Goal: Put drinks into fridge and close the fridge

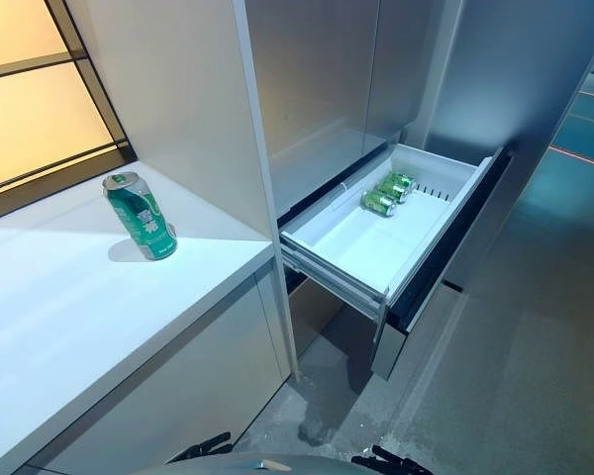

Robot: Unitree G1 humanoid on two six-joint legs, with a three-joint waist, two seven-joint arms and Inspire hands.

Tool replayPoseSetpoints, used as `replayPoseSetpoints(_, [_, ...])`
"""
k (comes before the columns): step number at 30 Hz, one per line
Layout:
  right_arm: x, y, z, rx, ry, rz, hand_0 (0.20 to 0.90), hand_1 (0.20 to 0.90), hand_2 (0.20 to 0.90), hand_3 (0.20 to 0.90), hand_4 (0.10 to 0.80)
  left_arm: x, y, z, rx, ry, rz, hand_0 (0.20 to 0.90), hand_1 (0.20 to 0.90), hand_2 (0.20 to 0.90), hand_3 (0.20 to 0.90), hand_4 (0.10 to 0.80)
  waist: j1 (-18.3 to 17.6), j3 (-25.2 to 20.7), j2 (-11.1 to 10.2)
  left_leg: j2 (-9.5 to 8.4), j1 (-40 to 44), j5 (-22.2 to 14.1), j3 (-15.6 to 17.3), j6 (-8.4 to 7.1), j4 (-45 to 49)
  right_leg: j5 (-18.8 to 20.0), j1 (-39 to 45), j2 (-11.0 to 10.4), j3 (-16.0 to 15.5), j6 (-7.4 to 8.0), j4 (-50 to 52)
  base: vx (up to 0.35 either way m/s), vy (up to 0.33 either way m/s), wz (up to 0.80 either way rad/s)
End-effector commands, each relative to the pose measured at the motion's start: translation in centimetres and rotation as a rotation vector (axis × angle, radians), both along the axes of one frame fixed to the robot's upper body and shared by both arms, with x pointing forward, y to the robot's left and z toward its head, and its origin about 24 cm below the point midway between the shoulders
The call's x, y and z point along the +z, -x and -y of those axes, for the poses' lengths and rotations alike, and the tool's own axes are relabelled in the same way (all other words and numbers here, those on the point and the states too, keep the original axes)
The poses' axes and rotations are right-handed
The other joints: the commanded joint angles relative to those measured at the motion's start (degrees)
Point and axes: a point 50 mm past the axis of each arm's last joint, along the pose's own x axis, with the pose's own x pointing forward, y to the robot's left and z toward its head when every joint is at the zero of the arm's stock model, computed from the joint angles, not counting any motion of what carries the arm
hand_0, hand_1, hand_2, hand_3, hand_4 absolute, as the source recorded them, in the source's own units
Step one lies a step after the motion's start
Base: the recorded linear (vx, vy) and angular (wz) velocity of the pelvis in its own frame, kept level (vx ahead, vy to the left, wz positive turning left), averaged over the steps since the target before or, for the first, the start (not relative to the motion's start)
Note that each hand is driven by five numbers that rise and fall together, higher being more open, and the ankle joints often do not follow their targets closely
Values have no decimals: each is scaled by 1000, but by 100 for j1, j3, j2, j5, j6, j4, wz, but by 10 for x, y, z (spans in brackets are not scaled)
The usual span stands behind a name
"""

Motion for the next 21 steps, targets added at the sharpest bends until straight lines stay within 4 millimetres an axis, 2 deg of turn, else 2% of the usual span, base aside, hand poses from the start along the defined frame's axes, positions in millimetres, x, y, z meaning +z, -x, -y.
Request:
replayPoseSetpoints(1, [2,-20,-5,36,-29,21,900,900,900,900,800,13,-51,16,-195,-28,237,900,900,900,900,800,193,251,191,-181,454,-947,346,237,119,510,-575,-197,-324,345,142,0,0,0])
replayPoseSetpoints(4, [4,-25,1,50,-18,27,900,900,900,900,800,22,-70,22,-294,24,338,900,900,900,900,800,172,279,229,-173,444,-940,361,231,116,510,-598,-193,-312,354,155,-11,9,-1])
replayPoseSetpoints(9, [8,-34,11,70,5,36,900,900,900,900,800,49,-110,43,-420,300,500,900,900,900,900,800,159,314,330,-165,417,-930,363,250,101,522,-656,-184,-273,369,175,-33,30,-4])
replayPoseSetpoints(12, [9,-36,14,82,14,38,900,900,900,900,800,68,-129,55,-437,440,598,900,900,900,900,800,159,313,362,-162,409,-925,355,253,87,525,-677,-180,-251,382,181,0,0,0])
replayPoseSetpoints(16, [10,-38,14,91,31,47,900,900,900,900,800,107,-156,65,-495,615,787,900,900,900,900,800,175,314,381,-158,400,-924,322,257,77,533,-698,-184,-237,397,196,-10,4,-3])
replayPoseSetpoints(19, [10,-38,15,88,38,55,900,900,900,900,800,160,-184,71,-498,766,991,900,900,900,900,800,211,321,377,-164,392,-922,273,262,61,546,-703,-192,-243,401,192,0,0,0])
replayPoseSetpoints(21, [9,-35,13,82,38,57,900,900,900,900,800,211,-201,68,-458,804,1196,900,900,900,900,800,243,340,362,-171,415,-940,232,277,60,540,-671,-201,-255,399,195,0,0,0])
